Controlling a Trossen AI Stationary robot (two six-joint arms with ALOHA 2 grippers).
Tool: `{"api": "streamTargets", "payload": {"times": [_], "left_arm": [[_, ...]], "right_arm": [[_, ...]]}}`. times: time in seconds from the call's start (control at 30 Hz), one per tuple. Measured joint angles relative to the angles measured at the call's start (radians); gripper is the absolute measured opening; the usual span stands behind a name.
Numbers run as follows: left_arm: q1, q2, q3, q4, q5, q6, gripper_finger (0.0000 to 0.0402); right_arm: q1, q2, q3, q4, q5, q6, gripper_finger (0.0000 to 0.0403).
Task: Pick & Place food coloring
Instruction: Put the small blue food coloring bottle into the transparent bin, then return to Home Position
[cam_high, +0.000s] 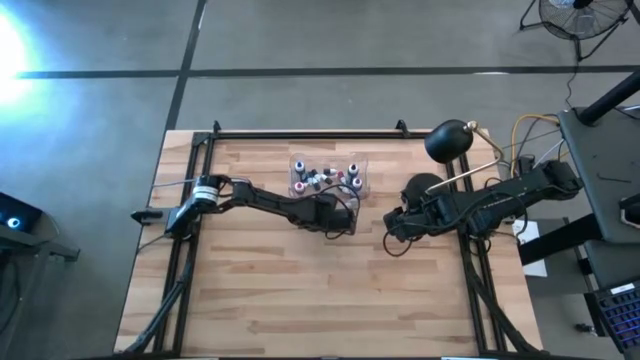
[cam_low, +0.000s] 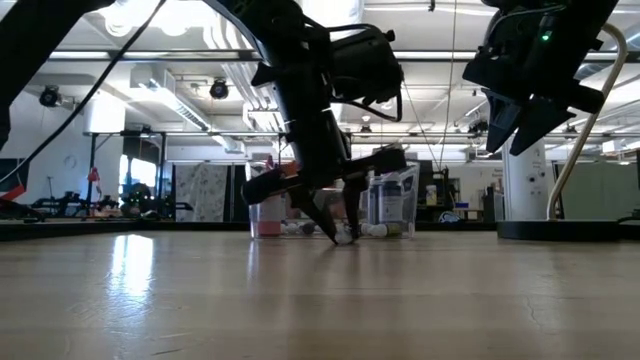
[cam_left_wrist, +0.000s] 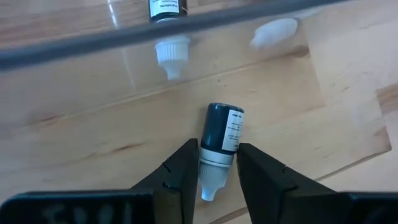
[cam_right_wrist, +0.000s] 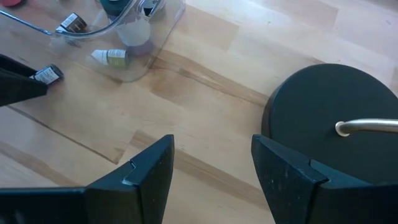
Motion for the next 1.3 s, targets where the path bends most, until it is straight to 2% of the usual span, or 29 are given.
{"api": "streamTargets", "payload": {"times": [0.27, 0.43, 0.53, 0.67, 0.7, 0.8, 0.9, 1.0, 1.13, 1.3], "left_arm": [[-0.006, -0.007, -0.001, -0.011, 0.015, 0.064, 0.0045], [-0.014, -0.067, 0.001, -0.02, 0.014, 0.088, 0.0045], [-0.014, -0.163, 0.01, -0.019, -0.087, 0.127, 0.0048], [-0.006, -0.306, 0.004, -0.031, -0.337, 0.264, 0.0048], [0.004, -0.33, 0.004, -0.033, -0.373, 0.323, 0.0048], [0.062, -0.357, 0.003, -0.03, -0.332, 0.473, 0.0049], [0.112, -0.349, 0.0, -0.016, -0.248, 0.494, 0.0064], [0.126, -0.343, 0.0, 0.009, -0.251, 0.485, 0.0097], [0.125, -0.369, 0.0, -0.044, -0.251, 0.478, 0.0135], [0.077, -0.47, 0.002, -0.062, -0.293, 0.558, 0.0153]], "right_arm": [[0.0, 0.0, 0.0, 0.002, 0.0, 0.007, 0.0208], [0.0, 0.0, 0.0, 0.002, 0.0, 0.008, 0.0208], [0.0, 0.0, 0.0, 0.002, 0.0, 0.008, 0.0208], [0.0, 0.0, 0.0, 0.002, -0.001, 0.008, 0.0208], [0.0, 0.0, 0.0, 0.003, -0.001, 0.008, 0.0208], [0.0, 0.0, 0.0, 0.003, -0.001, 0.008, 0.0208], [0.0, 0.0, 0.0, 0.003, -0.001, 0.008, 0.0208], [0.0, 0.0, 0.0, 0.004, -0.001, 0.008, 0.0208], [0.0, 0.0, 0.001, 0.004, -0.003, 0.008, 0.0208], [0.0, -0.001, 0.002, 0.005, -0.005, 0.007, 0.0208]]}}
